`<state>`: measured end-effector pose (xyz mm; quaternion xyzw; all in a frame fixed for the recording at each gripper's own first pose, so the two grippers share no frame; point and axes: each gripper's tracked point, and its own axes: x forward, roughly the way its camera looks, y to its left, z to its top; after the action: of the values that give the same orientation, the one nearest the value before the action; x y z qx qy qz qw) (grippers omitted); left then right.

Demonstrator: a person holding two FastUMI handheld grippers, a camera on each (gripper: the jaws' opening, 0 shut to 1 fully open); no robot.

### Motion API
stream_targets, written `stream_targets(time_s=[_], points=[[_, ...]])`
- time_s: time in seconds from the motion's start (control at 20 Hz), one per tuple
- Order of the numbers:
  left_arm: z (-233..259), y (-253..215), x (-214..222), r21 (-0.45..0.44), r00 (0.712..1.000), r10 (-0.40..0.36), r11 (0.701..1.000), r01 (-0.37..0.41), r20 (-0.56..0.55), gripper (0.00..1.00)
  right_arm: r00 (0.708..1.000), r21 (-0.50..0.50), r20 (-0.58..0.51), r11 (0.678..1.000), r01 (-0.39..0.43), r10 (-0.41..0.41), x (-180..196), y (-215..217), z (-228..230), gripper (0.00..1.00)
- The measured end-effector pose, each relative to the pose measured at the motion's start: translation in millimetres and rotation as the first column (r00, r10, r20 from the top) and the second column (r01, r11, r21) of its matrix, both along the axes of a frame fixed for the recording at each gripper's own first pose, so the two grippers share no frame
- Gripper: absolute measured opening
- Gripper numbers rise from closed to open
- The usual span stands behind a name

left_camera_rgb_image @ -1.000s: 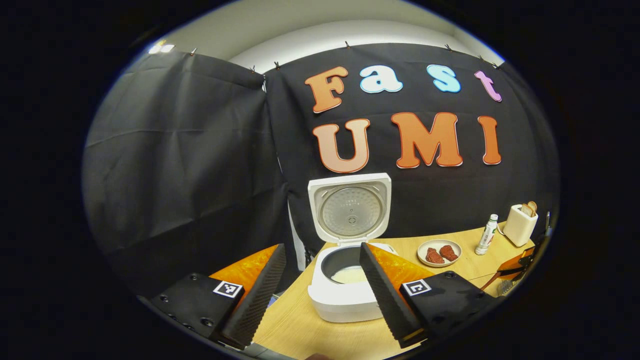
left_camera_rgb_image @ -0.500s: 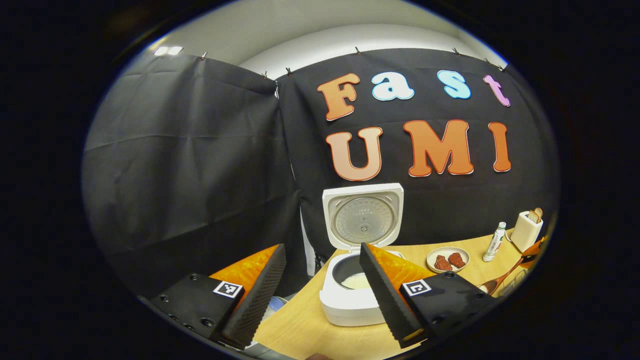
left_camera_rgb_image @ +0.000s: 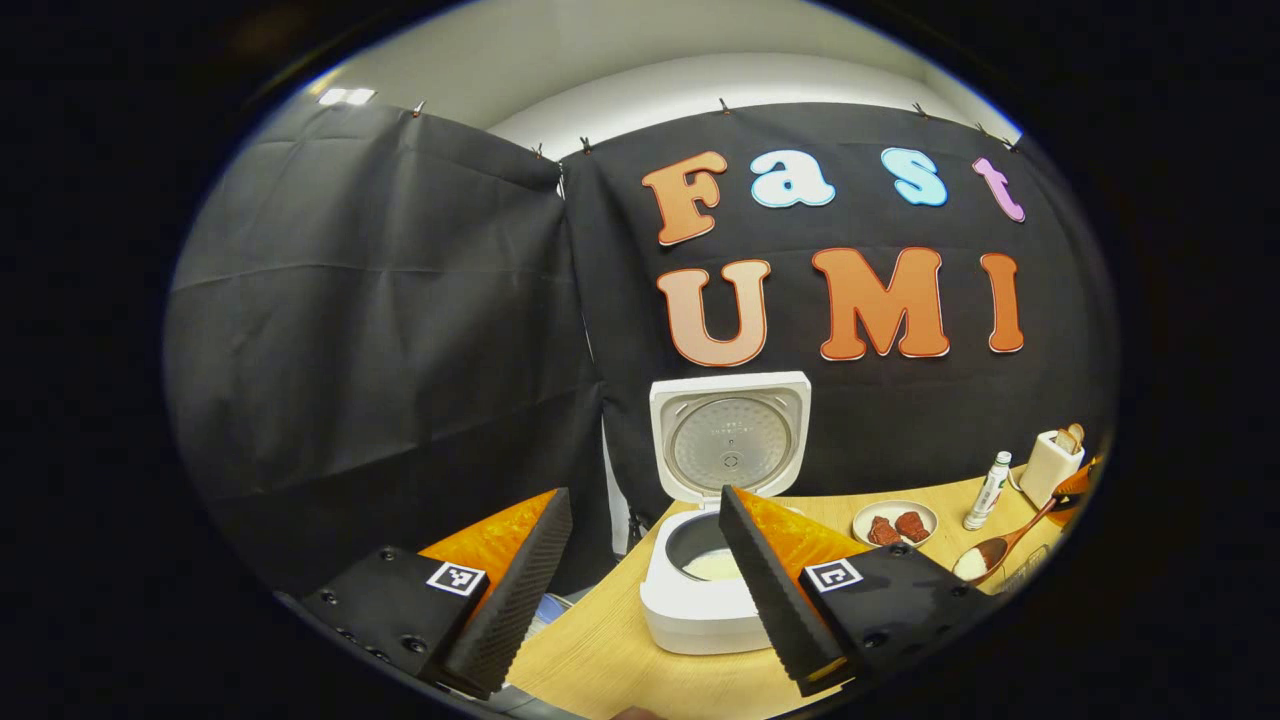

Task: Close the left gripper, press the button to open the rice cooker; take a wooden spoon from the chopstick holder with the right hand, scoop a spoonful of rice and pour it into the rice cooker, then put the wooden spoon back into the chopstick holder.

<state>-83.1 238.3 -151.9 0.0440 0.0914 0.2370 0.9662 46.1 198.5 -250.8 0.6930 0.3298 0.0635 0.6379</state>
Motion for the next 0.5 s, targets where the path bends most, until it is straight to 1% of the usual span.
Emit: stream_targets(time_s=[0.05,0.1,0.15,0.2,0.3,0.35,0.4,0.5], points=[[-1,2,-1,0.001,1.000,0.004,1.000,-0.004,0.002,1.00,1.000,0.021,0.003,1.000,0.005,-0.005,3,4,5,0.23],[-1,5,-2,-0.002,1.000,0.010,1.000,-0.010,0.004,0.97,1.000,0.047,0.007,0.999,0.010,-0.010,5,6,14,0.19],[-2,7,-2,-0.010,1.000,0.011,1.000,-0.011,0.006,1.00,1.000,0.071,0.010,0.997,0.014,-0.015,9,11,22,0.14],[-3,10,-4,-0.014,1.000,0.016,1.000,-0.016,0.008,1.00,1.000,0.090,0.019,0.996,0.009,-0.011,17,20,30,0.19],[-3,16,-6,-0.013,1.000,0.025,1.000,-0.025,0.013,1.00,0.999,0.108,0.044,0.994,-0.007,0.003,29,38,42,0.19],[-4,18,-7,-0.016,0.999,0.029,0.999,-0.028,0.015,0.97,0.998,0.112,0.057,0.994,-0.019,0.013,35,49,49,0.18],[-4,19,-8,-0.017,0.999,0.032,0.999,-0.032,0.018,1.00,0.997,0.116,0.073,0.993,-0.036,0.028,39,59,60,0.19],[-3,26,-11,-0.019,0.999,0.043,0.999,-0.042,0.023,1.00,0.994,0.126,0.101,0.990,-0.064,0.051,51,82,77,0.18]])
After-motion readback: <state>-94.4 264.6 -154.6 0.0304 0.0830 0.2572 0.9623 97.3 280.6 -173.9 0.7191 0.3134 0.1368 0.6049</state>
